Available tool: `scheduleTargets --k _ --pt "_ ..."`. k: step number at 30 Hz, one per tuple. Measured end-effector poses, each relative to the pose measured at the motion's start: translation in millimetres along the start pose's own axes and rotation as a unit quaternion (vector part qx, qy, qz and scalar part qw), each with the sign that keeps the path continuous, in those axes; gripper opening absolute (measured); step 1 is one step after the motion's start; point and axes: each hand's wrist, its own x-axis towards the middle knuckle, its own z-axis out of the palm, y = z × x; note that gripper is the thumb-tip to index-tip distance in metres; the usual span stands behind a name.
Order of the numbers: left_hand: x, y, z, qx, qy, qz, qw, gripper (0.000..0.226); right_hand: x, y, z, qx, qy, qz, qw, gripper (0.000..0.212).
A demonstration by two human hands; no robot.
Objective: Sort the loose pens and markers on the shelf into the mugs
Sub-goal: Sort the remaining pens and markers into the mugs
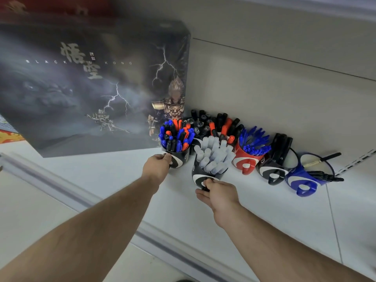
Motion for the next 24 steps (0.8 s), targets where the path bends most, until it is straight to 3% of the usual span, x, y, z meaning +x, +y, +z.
scheduleTargets --k 11,19,21,23,24 --pt "-2.1 -5.7 0.7 -0.011 -0.021 0.007 1.000 0.029 2.2 -3.1 32.3 0.001 -0.008 0.004 1.000 0.023" --pt "-9.6 -1.7 -1.6 0.035 -0.003 -0.007 0.999 0.039 5.4 -6.3 33.1 0.027 -0.049 0.029 0.998 0.015" --pt "-25.4 -1.0 -5.4 0.077 0.069 0.018 0.995 0.041 2.8 -8.0 25.5 0.024 -0.063 0.036 0.997 0.015" --pt "-50.9 1.6 -9.4 0.123 0.132 0.113 0.977 0.032 -12.1 -16.9 9.7 -0.007 -0.051 0.015 0.999 0.015" --pt "-65.7 7.2 -9.4 0.143 0.124 0.173 0.967 0.024 -20.3 -21.1 -1.8 -0.014 -0.040 -0.005 0.999 0.016"
